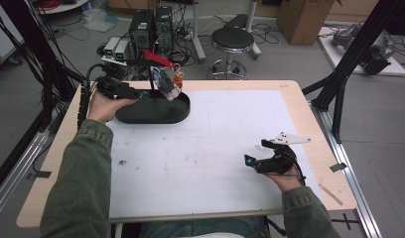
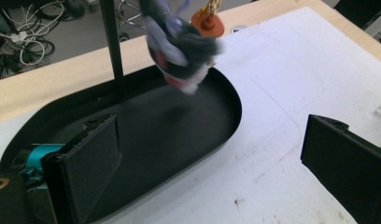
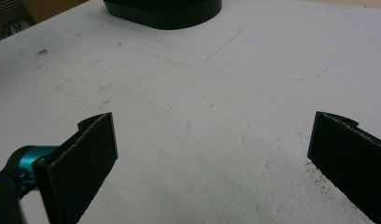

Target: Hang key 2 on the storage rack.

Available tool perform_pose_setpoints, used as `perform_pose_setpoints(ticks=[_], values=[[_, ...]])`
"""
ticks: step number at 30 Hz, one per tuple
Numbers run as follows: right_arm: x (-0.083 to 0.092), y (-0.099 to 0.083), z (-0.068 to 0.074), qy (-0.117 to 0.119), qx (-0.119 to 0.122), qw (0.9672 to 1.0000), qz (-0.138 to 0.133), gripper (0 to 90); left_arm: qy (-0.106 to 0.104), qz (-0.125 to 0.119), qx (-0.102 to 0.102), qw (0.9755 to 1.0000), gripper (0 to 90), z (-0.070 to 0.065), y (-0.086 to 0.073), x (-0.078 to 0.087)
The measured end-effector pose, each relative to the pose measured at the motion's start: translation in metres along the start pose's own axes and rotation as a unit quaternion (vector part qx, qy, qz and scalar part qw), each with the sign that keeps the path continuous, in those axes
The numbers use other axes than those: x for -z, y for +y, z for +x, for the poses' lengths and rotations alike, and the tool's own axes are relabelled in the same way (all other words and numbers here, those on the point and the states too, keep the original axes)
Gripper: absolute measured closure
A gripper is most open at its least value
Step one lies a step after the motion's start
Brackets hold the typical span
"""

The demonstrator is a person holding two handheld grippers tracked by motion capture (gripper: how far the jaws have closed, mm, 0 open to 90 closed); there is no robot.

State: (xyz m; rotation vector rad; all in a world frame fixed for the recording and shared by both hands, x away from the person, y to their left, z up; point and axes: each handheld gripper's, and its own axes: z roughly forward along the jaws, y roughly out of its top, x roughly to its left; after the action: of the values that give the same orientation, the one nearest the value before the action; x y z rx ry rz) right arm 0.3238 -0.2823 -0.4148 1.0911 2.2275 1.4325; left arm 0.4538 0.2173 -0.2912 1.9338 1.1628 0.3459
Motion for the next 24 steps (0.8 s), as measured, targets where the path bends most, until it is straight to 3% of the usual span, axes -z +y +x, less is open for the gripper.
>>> perform_pose_setpoints(ticks=[7, 14, 24], values=[[-0.002, 0.0, 0.0, -0.003, 0.001, 1.0, 0.004, 0.5, 0.003, 0.003, -0.014, 0.9999, 5.5, -0.008, -0.014, 0.004], [-0.002, 0.0, 0.0, -0.004, 0.003, 1.0, 0.004, 0.5, 0.009, 0.032, -0.027, 0.9991, 5.5, -0.014, -0.027, 0.003], [-0.003, 0.0, -0.001, -0.005, 0.0, 1.0, 0.006, 0.6, 0.014, 0.037, -0.012, 0.9991, 5.5, -0.01, -0.05, 0.007]])
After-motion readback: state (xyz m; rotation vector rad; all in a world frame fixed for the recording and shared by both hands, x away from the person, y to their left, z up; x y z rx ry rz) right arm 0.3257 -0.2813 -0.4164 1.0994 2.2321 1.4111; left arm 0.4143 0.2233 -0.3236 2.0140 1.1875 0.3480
